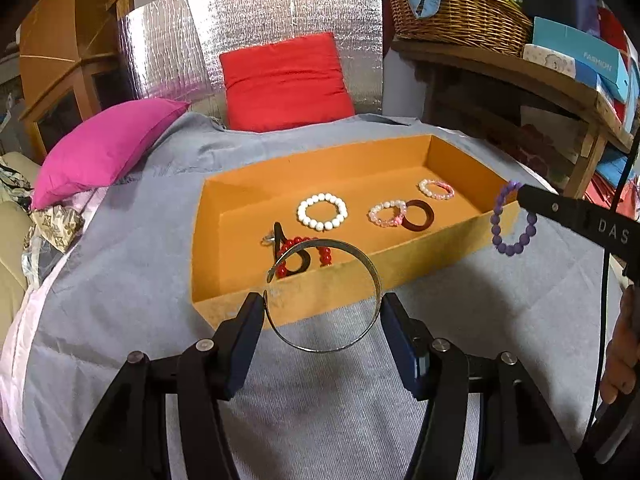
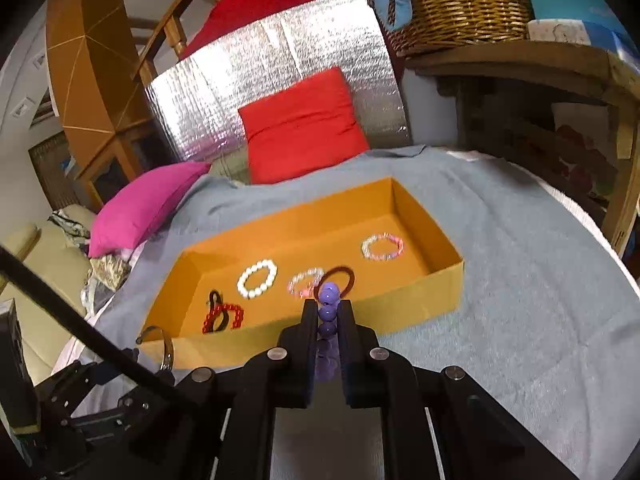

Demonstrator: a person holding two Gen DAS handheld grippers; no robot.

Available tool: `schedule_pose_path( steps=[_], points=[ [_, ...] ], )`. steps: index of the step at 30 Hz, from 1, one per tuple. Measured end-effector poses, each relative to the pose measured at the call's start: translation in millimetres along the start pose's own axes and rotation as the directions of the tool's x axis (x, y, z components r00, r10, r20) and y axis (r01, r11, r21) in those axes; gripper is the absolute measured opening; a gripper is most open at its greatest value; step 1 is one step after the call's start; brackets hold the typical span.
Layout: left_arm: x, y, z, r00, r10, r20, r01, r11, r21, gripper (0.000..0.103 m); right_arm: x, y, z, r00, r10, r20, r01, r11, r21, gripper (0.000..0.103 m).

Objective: Organize jewelry
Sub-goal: 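Lower the silver bangle into the box with the left tool while the right tool lowers the purple bracelet in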

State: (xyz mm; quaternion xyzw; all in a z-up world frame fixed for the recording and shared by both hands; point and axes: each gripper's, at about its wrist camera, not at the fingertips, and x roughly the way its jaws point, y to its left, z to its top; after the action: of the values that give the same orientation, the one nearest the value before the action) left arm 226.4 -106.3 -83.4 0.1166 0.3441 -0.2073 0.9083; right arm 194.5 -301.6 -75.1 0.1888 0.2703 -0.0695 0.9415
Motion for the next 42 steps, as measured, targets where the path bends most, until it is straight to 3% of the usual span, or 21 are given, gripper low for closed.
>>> schedule_pose_path(
  steps=[4,11,17,34,42],
  points=[
    [1.8,-1.6,1.5,1.000,0.009,0.003,-0.009,1.000,0.001,0.062,0.8,-2.9,6.7,0.999,-0.009,0.037,0.009,1.000,0.018,0.011],
    [1.5,-2.9,1.8,1.000,0.013,0.003,-0.013,1.000,0.001,0.062,6.2,-9.6,10.3,0.999,-0.012,0.030,0.011,0.999,0.046,0.011],
    [2.4,-5.5,8.0,1.000,0.017,0.013,-0.017,1.000,0.002,0.062,10.1,-15.0,23.1,0.995,-0.039,0.091,0.034,0.998,0.054,0.011],
    [18.7,2.8,76.7,0.995,0.034,0.095,-0.029,0.998,-0.055,0.062,37.5,-47.9,45.0,0.996,0.006,0.086,-0.023,0.979,0.200,0.011],
    [55.7,-5.5,71.7,1.000,0.013,0.024,-0.011,0.998,-0.068,0.062,54.8,-50.3,45.4,0.998,0.037,0.054,-0.048,0.974,0.221,0.011]
  ],
)
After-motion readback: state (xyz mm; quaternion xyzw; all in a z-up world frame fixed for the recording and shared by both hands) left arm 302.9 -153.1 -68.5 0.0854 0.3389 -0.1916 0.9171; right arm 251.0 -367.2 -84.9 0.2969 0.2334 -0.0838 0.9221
